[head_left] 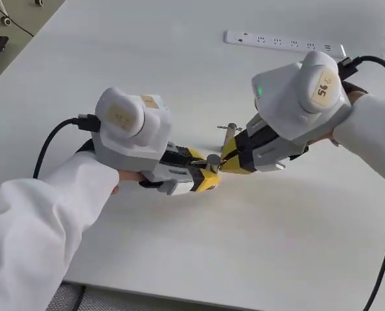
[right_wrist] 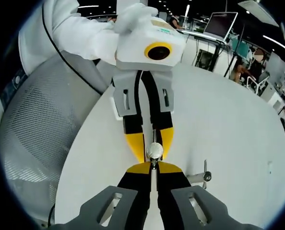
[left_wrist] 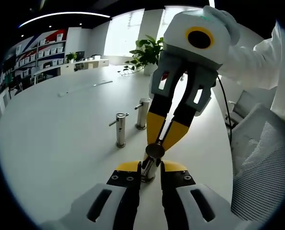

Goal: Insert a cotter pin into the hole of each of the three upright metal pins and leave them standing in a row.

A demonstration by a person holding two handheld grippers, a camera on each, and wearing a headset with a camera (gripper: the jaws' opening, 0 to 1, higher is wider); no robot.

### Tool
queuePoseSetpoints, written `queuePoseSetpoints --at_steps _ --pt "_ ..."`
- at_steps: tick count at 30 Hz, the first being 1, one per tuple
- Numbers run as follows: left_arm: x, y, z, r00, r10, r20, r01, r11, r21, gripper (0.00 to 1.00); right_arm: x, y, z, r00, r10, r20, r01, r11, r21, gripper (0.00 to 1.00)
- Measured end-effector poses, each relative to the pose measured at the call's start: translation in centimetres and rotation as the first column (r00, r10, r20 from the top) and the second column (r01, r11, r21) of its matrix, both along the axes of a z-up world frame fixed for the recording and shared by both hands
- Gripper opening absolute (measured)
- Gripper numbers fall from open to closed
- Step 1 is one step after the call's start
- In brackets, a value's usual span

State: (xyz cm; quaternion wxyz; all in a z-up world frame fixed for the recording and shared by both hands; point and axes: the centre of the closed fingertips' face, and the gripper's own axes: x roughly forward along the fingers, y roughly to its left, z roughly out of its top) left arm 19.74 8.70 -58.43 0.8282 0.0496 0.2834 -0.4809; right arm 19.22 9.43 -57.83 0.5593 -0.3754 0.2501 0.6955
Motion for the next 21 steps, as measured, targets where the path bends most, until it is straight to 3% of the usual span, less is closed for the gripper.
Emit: queuePoseSetpoints --at_steps 5,9,12,16,18,21 --pt "-0.1 -0.1 0.0 1.000 -0.009 -0.010 0.009 1.000 -0.011 0.20 0.1 -0.1 0.0 1.000 -0.016 -0.002 0.016 1.000 0.007 0.00" --pt "-0.3 0.0 0.2 1.000 -0.024 -0.011 0.024 1.000 -0.013 0.32 0.7 -0.2 0.1 0.999 -0.054 -0.005 0.054 0.998 0.027 0.13" --pt "-0.6 0.4 0.8 0.999 -0.029 -0.012 0.029 0.999 -0.046 0.38 0.8 -0.1 0.6 0.995 -0.098 -0.032 0.100 0.993 0.070 0.15" --pt "-1.1 1.2 1.4 0.999 -0.039 -0.016 0.038 0.997 -0.072 0.58 0.4 0.3 1.1 0.981 -0.160 -0.109 0.174 0.977 0.126 0.21" --pt "-1.5 1.7 1.6 0.999 -0.044 -0.023 0.042 0.996 -0.081 0.69 0.5 0.1 0.9 0.980 -0.166 -0.109 0.180 0.974 0.135 0.26" --pt "-2.3 2.2 2.0 0.998 -0.052 -0.045 0.046 0.992 -0.114 0.80 0.0 0.2 0.9 0.975 -0.176 -0.133 0.195 0.970 0.146 0.25"
